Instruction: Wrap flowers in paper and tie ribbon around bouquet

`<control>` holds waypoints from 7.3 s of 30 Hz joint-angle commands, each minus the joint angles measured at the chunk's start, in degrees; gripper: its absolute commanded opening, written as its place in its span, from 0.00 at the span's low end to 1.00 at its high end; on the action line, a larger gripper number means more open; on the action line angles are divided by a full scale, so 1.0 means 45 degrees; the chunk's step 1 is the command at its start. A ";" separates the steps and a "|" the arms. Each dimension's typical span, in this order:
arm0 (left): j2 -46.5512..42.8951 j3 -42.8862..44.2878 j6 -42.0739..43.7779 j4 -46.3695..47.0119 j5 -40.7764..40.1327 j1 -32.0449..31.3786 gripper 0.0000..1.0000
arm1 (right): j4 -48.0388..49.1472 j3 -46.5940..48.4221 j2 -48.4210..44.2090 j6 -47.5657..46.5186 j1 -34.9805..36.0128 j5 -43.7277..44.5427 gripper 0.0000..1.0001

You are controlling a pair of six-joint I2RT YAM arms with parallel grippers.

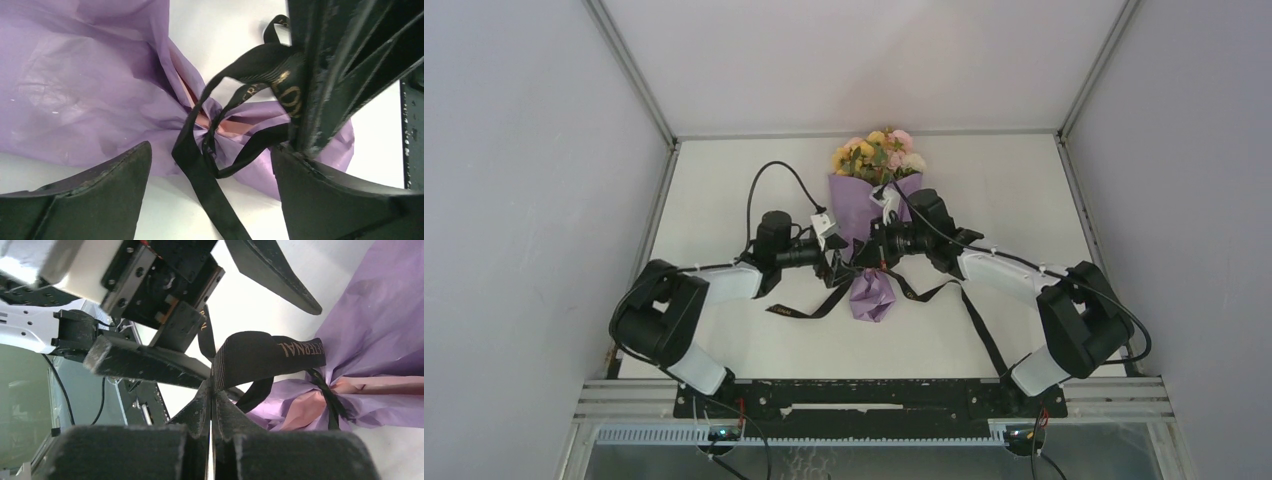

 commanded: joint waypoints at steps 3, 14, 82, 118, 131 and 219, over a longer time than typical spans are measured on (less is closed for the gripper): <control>0.1015 0.0428 -0.1335 0.2862 0.0497 0.0025 0.74 | 0.0544 0.0446 -0.0249 -0.0398 -0.0262 -0.1393 0.00; 0.1794 0.0492 -0.0973 0.4297 0.0963 -0.0114 0.30 | 0.1071 0.0446 0.0126 -0.0136 -0.0731 -0.2499 0.00; 0.0137 -0.1239 0.0454 0.4689 -0.1440 -0.0967 0.00 | -0.8139 0.0476 0.1905 -0.0634 -0.5617 0.8535 0.37; -0.0507 -0.2303 0.0448 0.4773 -0.2066 -0.1142 0.00 | -1.0489 1.3929 0.5836 -0.1558 0.0211 0.3668 0.56; -0.0397 -0.2279 0.0417 0.4901 -0.2247 -0.1146 0.00 | -0.5749 0.3858 0.0128 -0.2728 0.0522 0.2131 0.72; 0.5022 0.8983 1.8509 -1.4730 -0.4142 0.1178 0.35 | -0.5781 0.3307 0.1996 -0.2431 -0.0514 0.1033 0.00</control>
